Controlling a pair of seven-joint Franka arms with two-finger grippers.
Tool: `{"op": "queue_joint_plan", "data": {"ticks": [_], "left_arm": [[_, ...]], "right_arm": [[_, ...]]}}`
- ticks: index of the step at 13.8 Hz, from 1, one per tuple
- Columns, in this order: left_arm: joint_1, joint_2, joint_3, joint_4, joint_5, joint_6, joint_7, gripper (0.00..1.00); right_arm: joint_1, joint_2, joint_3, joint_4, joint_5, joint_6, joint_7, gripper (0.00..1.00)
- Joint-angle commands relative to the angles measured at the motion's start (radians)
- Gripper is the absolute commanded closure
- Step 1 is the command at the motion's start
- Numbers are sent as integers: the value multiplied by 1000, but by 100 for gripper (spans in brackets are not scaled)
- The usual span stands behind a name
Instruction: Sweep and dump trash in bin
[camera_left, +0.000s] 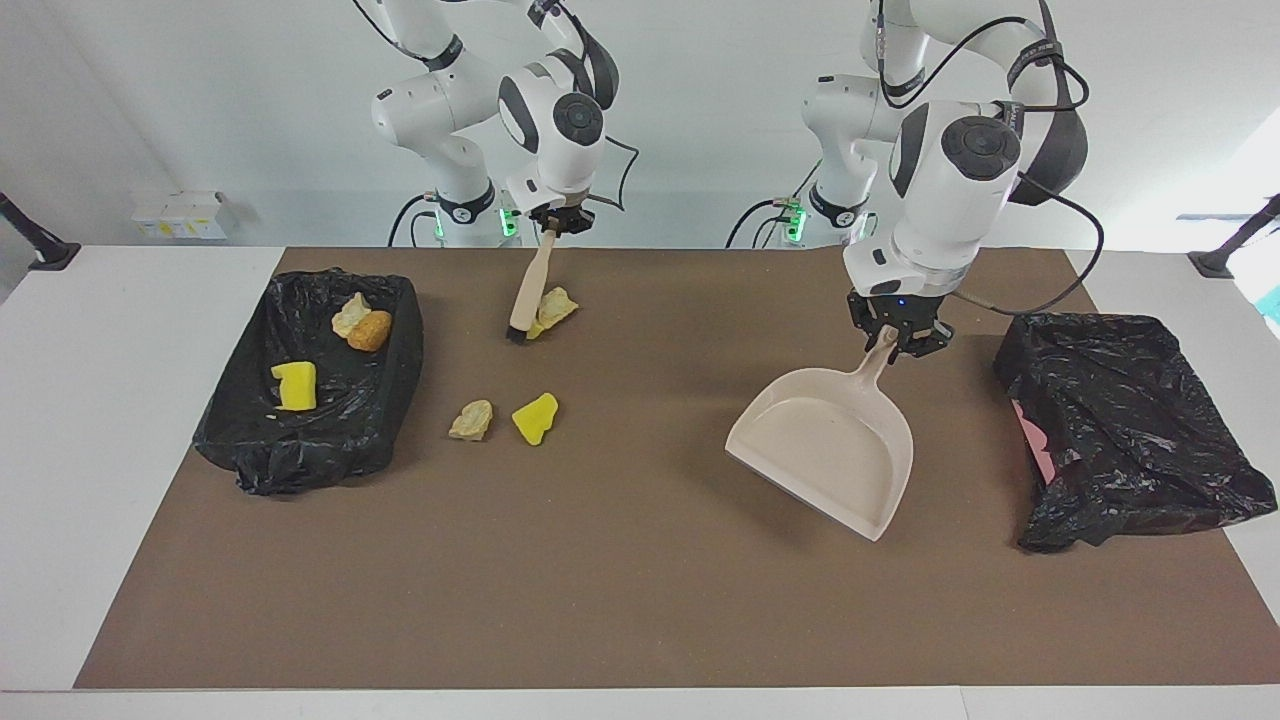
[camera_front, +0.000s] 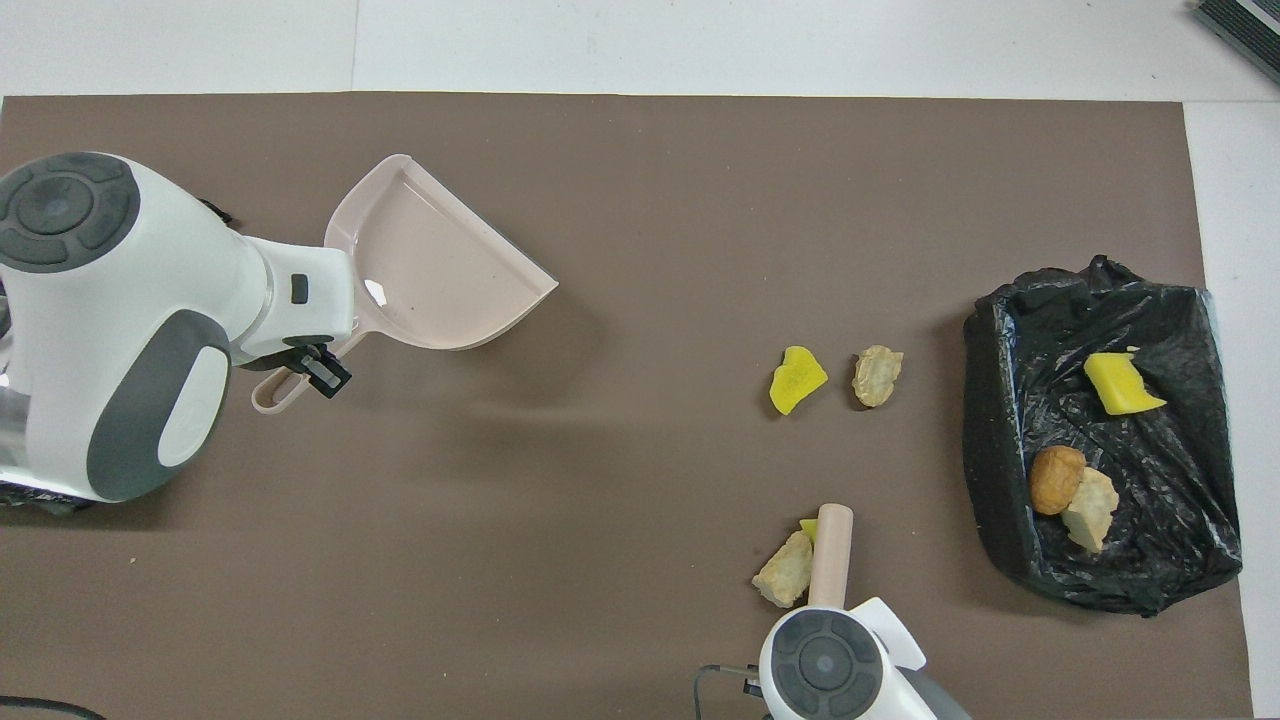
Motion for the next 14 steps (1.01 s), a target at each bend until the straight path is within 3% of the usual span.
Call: {"op": "queue_joint_plan", "data": {"ticks": [1,3,7,10,14], "left_arm": [[40,-49,-9,-70,7,6,223,100],[89,-58,-9,-99,-29,42,409,100],[120,-90,-9,-197,-37,121,772,100],[101,-99,-10,-266,-20,155,795,100],[29,-104,-10,-369,1,262,777,100]], "right_arm": [[-8,27,4,23,36,38,10,100],[-24,50,4,36,45,83,-23,100],[-28,228,4,161,50,171,-19,100],[-29,331,4,259,63,215,-16,100],[-26,401,4,329,151,292,-17,100]]}}
